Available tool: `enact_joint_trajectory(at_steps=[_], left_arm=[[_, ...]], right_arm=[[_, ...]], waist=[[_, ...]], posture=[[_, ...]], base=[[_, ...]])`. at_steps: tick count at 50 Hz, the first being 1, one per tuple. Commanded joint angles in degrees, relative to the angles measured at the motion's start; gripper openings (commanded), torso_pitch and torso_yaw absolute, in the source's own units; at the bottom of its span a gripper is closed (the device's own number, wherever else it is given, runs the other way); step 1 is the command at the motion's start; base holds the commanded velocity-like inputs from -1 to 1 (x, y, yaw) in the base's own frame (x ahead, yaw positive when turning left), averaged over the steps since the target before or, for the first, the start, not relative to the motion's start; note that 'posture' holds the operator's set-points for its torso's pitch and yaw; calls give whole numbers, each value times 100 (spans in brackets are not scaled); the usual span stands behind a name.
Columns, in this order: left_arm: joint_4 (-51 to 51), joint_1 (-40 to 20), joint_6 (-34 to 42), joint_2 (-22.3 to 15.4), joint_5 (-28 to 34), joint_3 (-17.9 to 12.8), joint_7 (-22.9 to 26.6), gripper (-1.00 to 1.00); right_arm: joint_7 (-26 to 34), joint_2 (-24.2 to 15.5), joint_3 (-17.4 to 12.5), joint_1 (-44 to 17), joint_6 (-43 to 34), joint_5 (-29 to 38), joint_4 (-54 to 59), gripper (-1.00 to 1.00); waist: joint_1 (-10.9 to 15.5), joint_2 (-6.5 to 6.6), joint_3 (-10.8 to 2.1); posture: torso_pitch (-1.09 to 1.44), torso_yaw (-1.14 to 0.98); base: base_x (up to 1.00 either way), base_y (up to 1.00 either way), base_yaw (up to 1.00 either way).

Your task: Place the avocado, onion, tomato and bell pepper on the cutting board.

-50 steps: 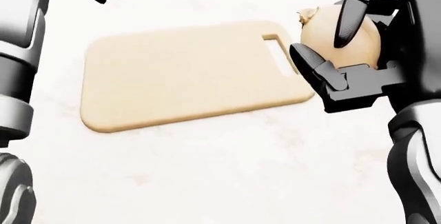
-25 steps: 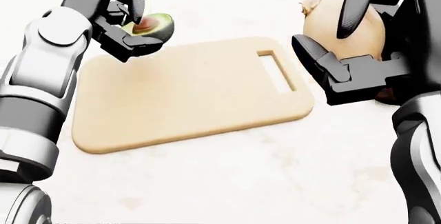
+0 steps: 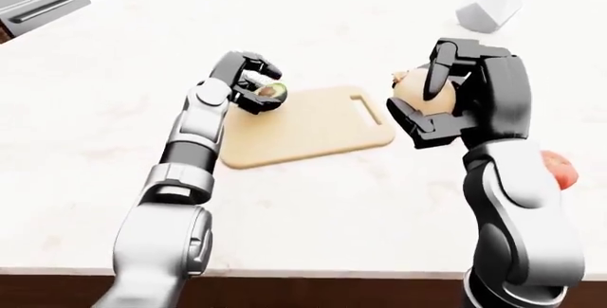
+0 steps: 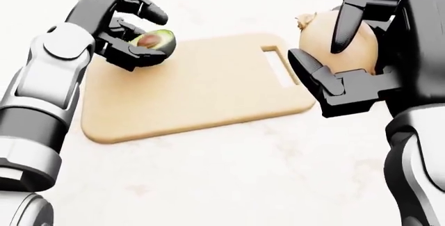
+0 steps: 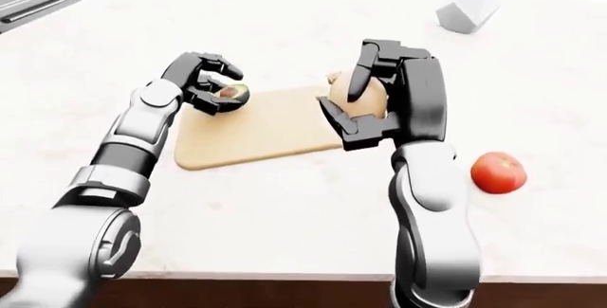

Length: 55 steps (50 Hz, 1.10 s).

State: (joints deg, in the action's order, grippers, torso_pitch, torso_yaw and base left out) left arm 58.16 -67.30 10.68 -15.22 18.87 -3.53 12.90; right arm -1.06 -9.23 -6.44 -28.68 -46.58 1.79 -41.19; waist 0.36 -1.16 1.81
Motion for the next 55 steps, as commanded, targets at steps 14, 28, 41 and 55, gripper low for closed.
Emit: enact_joint_trajectory(at_steps=[14,28,41,55], left_arm=[[-516,-204,24,-131,-52,-61,5,100],[-2790,22,1497,-352,84,-113,464,100],[-6257,619,3684,-1058,870,-414,1478,100],[-9076,1616,5577,-2008,1893,-734,3143,100]], right_arm=[[142,22,260,-1011,51,320,531,-100],[333,426,639,-1518,799,755,1779,-100],[526,1073,1070,-1657,1373,1181,2775,-100],[736,1774,1394,-1776,1979,1566,3674,-100]], waist=[[-11,48,-185],[-40,115,-177],[-99,182,-84],[-128,224,-45]], posture=[[0,0],[0,0],[0,0],[0,0]], base=[[0,0,0],[0,0,0],[0,0,0],[0,0,0]])
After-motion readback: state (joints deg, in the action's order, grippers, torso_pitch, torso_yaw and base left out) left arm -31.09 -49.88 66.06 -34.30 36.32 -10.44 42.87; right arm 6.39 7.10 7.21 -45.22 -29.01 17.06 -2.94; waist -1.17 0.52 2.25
